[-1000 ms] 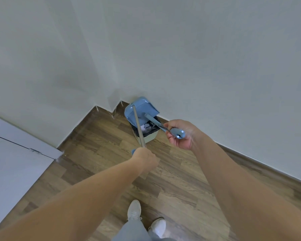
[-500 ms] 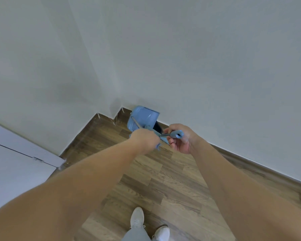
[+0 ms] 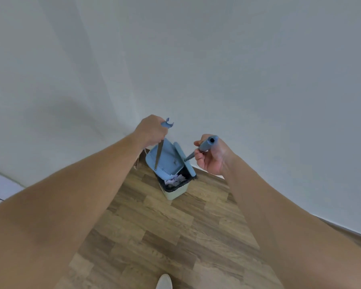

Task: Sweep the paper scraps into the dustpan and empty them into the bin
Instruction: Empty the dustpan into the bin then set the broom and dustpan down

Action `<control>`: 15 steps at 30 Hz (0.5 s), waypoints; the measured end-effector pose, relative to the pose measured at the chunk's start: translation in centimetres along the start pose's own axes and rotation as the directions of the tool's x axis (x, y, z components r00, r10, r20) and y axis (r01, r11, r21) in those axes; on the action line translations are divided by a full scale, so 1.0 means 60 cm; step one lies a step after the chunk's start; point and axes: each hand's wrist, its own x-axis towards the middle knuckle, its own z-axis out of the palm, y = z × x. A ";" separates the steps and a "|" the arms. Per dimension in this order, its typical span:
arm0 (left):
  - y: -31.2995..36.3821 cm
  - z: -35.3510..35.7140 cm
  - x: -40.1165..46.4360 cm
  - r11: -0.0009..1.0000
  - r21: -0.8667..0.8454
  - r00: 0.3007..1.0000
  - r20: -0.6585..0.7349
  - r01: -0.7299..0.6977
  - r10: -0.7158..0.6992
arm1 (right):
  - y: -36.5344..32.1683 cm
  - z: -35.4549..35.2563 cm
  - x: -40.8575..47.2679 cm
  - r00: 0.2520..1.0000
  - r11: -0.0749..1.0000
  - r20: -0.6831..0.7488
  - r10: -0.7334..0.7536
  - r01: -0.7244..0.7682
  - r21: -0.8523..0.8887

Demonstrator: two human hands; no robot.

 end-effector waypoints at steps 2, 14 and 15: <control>0.001 -0.008 -0.003 0.998 -0.052 1.000 -0.010 0.022 -0.023 | -0.004 0.010 0.000 1.000 1.000 0.001 -0.004 0.004 -0.012; 0.017 -0.012 -0.010 0.899 -0.391 0.979 0.040 0.199 -0.200 | -0.058 0.083 0.003 0.996 0.973 0.007 -0.086 0.086 -0.213; 0.020 -0.012 -0.011 0.891 -0.404 0.977 0.046 0.208 -0.207 | -0.063 0.085 0.003 0.994 0.964 0.003 -0.107 0.105 -0.243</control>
